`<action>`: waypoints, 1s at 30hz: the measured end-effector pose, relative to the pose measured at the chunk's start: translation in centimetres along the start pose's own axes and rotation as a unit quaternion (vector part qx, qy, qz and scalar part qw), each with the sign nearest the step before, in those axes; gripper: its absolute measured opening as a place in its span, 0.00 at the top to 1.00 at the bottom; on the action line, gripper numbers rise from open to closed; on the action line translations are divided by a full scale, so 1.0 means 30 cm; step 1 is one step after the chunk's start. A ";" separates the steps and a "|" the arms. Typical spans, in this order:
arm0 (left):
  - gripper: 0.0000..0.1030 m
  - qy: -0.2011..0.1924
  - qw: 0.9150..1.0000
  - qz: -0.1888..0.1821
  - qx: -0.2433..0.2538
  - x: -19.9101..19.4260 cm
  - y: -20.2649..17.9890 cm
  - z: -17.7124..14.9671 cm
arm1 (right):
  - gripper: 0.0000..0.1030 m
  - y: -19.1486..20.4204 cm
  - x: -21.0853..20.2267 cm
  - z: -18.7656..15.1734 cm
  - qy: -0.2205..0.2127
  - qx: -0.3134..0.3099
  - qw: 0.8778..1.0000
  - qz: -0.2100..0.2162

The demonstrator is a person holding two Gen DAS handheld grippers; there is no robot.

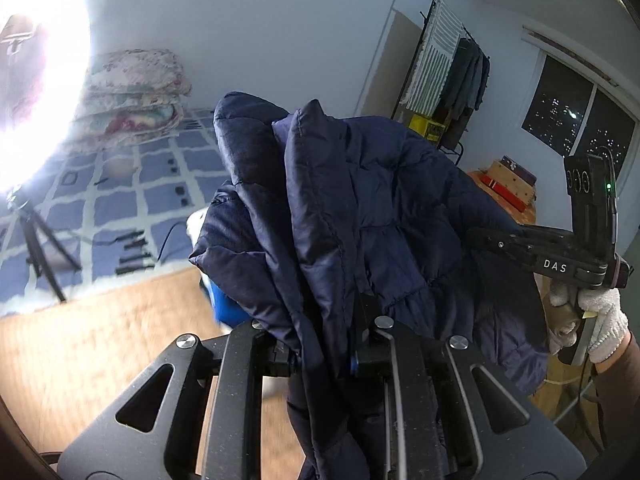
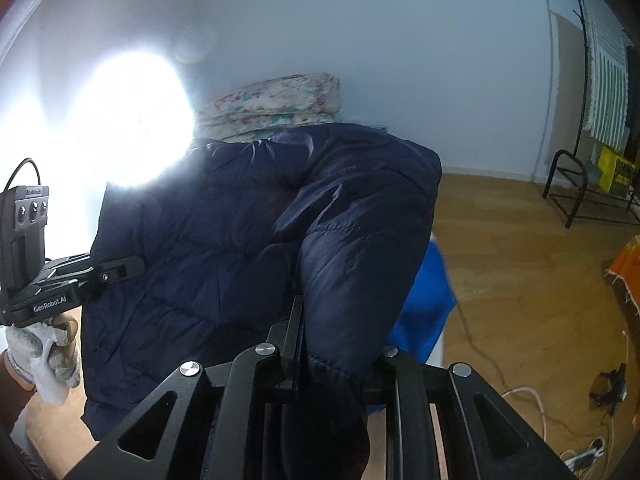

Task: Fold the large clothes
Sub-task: 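Carry the held jacket bundle with both grippers to the clothes stack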

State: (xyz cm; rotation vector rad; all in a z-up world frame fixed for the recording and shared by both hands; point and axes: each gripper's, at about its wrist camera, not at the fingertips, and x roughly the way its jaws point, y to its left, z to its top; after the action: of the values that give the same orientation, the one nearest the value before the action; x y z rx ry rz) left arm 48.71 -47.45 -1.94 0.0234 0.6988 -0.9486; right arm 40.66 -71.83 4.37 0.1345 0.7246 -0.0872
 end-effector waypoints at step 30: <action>0.85 0.013 0.999 0.046 0.001 0.395 0.050 0.050 | 0.81 -0.285 0.424 0.140 0.042 0.013 0.998 -0.039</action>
State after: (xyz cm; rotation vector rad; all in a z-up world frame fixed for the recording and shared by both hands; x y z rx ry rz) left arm 55.19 -55.76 -7.80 0.0701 0.7153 -0.8621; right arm 51.83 -81.33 -1.78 0.1351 0.8120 -0.1665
